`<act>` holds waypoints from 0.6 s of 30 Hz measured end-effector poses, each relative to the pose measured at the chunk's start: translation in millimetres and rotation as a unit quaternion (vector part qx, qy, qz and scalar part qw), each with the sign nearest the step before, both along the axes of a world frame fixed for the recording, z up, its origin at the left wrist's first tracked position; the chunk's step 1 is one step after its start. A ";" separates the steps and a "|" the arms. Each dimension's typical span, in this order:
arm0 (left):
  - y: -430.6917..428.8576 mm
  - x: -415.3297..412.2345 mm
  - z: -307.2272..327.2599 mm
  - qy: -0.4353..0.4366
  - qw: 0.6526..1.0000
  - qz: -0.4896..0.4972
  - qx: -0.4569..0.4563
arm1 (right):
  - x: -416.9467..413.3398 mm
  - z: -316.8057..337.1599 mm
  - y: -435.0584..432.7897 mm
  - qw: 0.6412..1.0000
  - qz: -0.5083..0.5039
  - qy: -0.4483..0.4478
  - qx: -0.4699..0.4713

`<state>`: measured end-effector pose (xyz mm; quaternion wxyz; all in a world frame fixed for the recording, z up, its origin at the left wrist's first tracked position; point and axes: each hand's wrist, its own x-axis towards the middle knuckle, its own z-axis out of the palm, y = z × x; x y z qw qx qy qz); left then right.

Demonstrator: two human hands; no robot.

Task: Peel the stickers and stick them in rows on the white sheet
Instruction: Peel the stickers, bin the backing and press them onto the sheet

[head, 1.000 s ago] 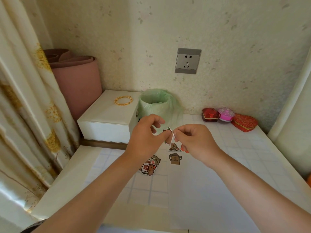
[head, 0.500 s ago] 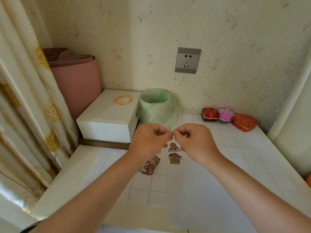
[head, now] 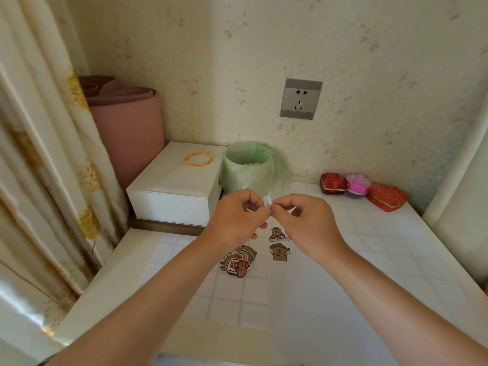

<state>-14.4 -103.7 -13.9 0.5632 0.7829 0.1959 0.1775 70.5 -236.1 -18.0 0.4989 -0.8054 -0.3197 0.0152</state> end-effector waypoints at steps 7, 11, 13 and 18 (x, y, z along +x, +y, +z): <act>23.9 -13.1 0.9 0.045 0.974 0.069 0.211 | -6.6 -3.3 14.1 1.000 -0.025 0.015 0.001; 43.3 -21.5 5.7 0.055 0.962 0.104 0.245 | -10.8 -0.1 25.5 0.999 -0.025 0.040 0.008; 53.4 -26.3 9.2 0.057 0.958 0.114 0.257 | -9.4 3.8 33.5 0.998 -0.036 0.052 0.022; 80.0 -37.7 18.5 0.064 0.962 0.158 0.212 | 6.3 19.8 59.8 0.997 -0.074 0.010 0.036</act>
